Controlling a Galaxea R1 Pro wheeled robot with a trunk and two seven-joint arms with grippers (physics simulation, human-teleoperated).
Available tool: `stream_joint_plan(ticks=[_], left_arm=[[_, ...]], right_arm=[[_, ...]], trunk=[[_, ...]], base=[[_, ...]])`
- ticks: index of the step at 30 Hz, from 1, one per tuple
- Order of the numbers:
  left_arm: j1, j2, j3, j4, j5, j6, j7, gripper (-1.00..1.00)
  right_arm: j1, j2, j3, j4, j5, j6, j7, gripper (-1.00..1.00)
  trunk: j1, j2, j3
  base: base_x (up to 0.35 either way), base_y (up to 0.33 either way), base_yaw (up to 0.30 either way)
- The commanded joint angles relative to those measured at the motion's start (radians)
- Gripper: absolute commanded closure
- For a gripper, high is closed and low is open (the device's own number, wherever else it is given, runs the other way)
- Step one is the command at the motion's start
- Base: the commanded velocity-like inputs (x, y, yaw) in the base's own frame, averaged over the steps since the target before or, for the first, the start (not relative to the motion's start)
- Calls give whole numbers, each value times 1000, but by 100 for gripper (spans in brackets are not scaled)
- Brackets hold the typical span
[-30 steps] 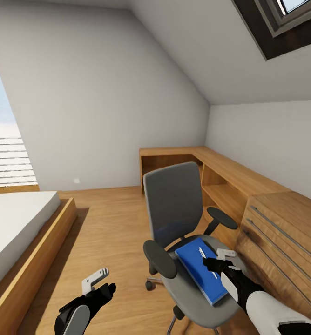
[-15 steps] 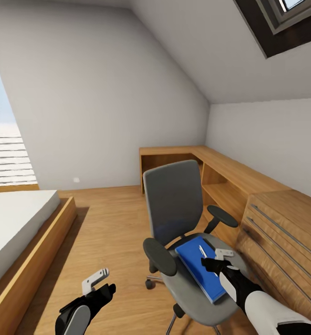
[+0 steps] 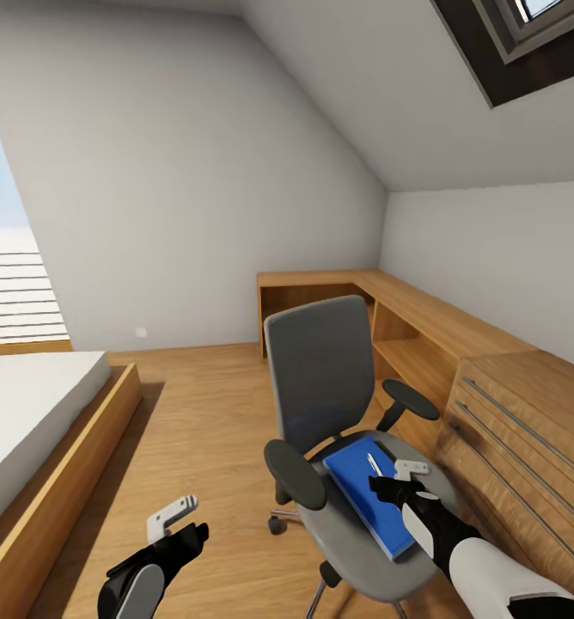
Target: In the bedroom, organize the workspace by keeping the computer under the desk, ensuring the monitor is on the desk, placing the keyboard on the desk next to the monitor, placing the mouse on the desk next to the keyboard, moving the folder from the swivel chair onto the desk next to the mouse, stacking the notebook on top of the folder with the pen on top of the notebook, and positioning the swivel chair next to the desk.
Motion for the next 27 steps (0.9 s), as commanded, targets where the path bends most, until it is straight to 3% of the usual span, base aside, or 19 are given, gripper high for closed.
stream_joint_plan(ticks=[1, 27], left_arm=[[-1, 1, -1, -1, 8, 1, 10, -100], [-1, 4, -3, 0, 0, 1, 12, -100]], right_arm=[[0, -1, 9, -2, -10, 4, -4, -100], [0, 2, 10, -1, -12, 4, -4, -100]], trunk=[[0, -1, -1], [0, -1, -1]], base=[[0, 0, 0], [4, 0, 0]])
